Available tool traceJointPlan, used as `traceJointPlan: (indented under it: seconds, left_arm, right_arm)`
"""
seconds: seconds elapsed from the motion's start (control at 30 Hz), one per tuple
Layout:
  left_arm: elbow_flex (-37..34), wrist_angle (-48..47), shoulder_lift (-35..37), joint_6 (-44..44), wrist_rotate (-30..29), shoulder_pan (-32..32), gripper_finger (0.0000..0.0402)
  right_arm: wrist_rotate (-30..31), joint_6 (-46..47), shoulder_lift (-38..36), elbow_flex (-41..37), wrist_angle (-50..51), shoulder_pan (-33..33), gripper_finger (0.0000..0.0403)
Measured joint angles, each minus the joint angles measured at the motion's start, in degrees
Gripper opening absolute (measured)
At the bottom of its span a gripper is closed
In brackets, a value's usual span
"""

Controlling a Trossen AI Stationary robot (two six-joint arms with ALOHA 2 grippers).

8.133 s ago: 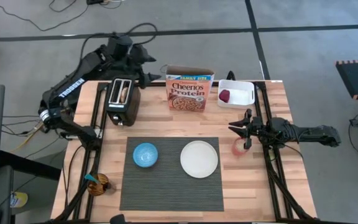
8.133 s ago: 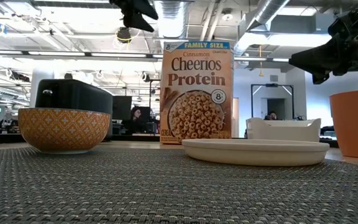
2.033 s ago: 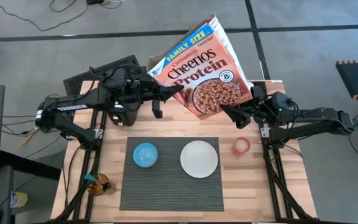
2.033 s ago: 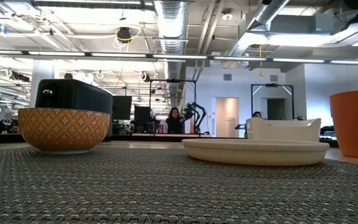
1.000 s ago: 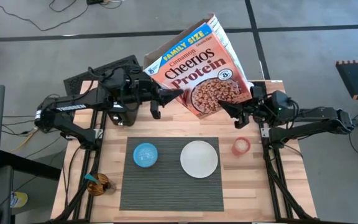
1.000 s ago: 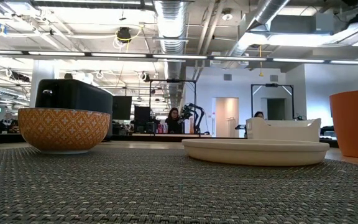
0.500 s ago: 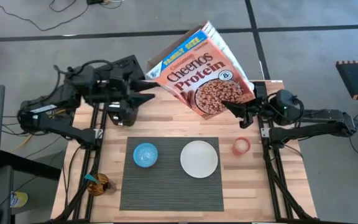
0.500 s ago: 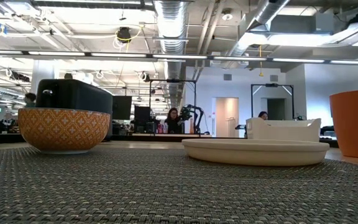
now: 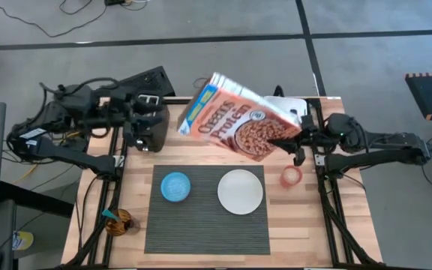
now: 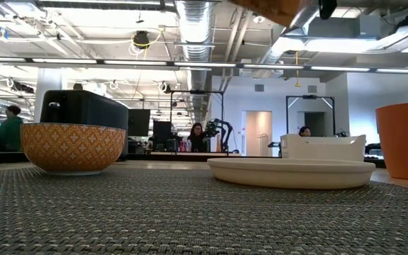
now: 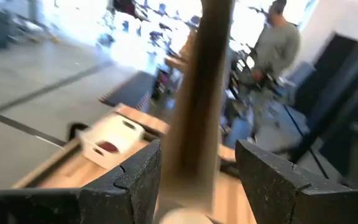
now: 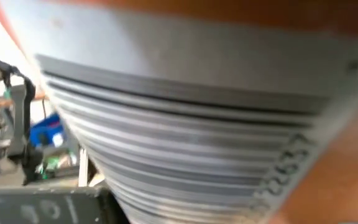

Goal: Arrange a breakfast setting
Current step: Pour the cereal into the blue bowl

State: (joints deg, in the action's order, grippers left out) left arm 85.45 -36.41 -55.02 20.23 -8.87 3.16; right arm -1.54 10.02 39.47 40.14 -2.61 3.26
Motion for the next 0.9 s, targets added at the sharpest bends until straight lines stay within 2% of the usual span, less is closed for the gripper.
traceJointPlan:
  seconds: [0.13,0.4,0.7,0.9]
  left_arm:
    - [0.02,0.4,1.65,0.0,-5.28,0.04,0.019]
    - [0.01,0.36,4.1,-1.8,-8.16,0.04,0.019]
    - [0.0,-0.21,6.65,-1.07,-3.74,0.04,0.019]
    - [0.01,0.7,9.23,-3.21,-3.64,0.04,0.019]
  right_arm:
    - [0.04,0.0,2.05,-0.02,1.47,-1.62,0.0189]
    - [0.26,-0.92,8.13,4.46,5.27,-5.08,0.0189]
    - [3.15,0.07,15.24,13.87,12.32,-8.32,0.0189]
    - [4.44,3.12,18.69,17.47,14.44,-10.27,0.0189]
